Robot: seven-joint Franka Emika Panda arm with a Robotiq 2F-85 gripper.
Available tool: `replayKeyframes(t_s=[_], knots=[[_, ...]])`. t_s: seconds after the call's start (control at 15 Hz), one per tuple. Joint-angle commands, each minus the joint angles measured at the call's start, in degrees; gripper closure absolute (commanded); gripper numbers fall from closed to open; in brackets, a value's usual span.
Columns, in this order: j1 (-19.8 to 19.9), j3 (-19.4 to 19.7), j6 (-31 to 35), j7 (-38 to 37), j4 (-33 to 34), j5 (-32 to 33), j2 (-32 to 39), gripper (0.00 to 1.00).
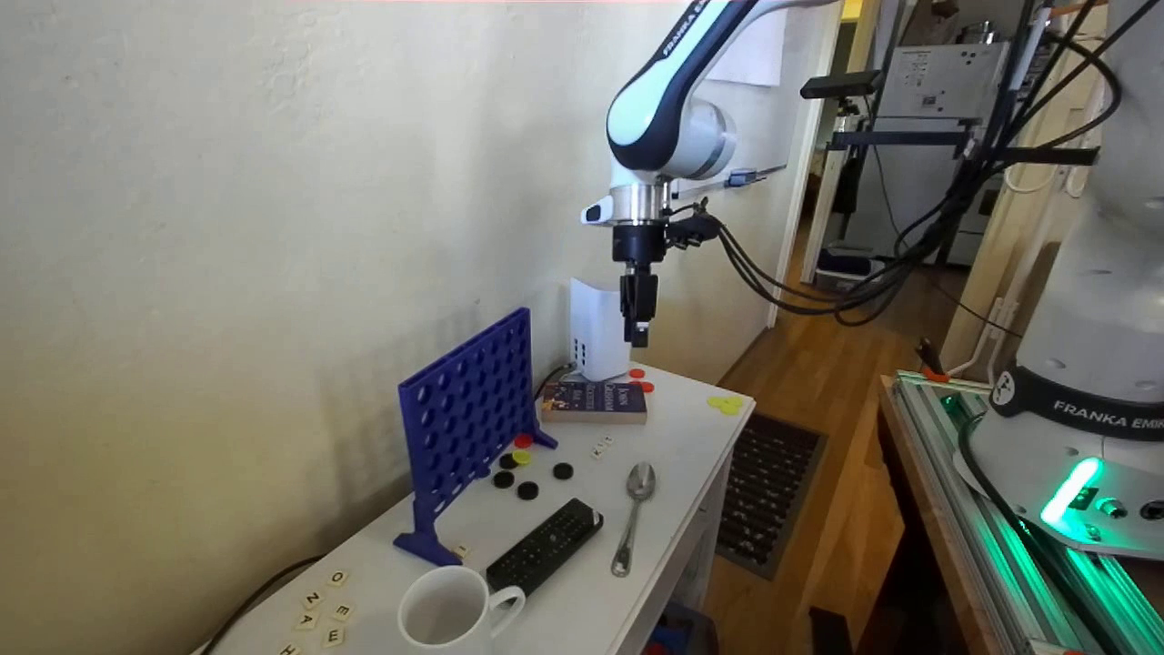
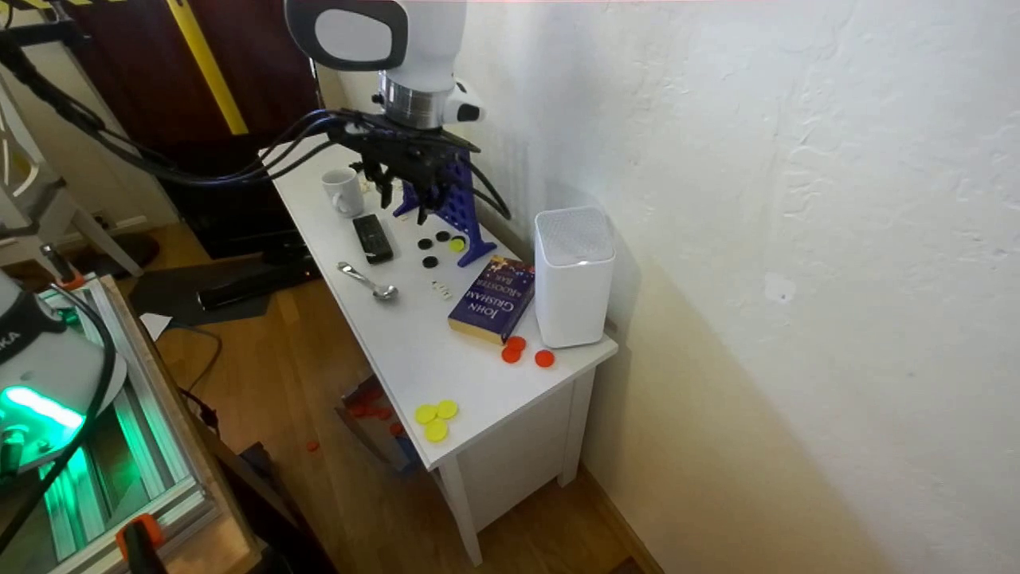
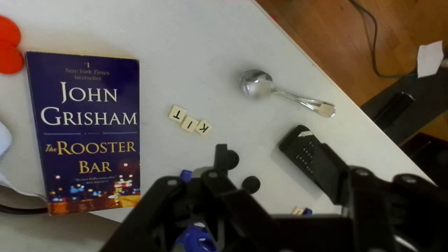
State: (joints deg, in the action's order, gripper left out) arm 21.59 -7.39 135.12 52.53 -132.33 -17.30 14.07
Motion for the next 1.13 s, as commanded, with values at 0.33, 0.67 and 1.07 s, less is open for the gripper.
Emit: replayKeyframes(t_s=[0.33, 0.67, 1.07], knots=[[-8.11, 5.40, -5.32, -30.68, -9.04, -1.20, -20.01, 0.00], [-13.54, 9.53, -5.27, -33.79, -7.97, -1.29, -20.16, 0.00], [-13.50, 10.02, -5.24, -34.15, -8.52, -1.28, -20.54, 0.00]])
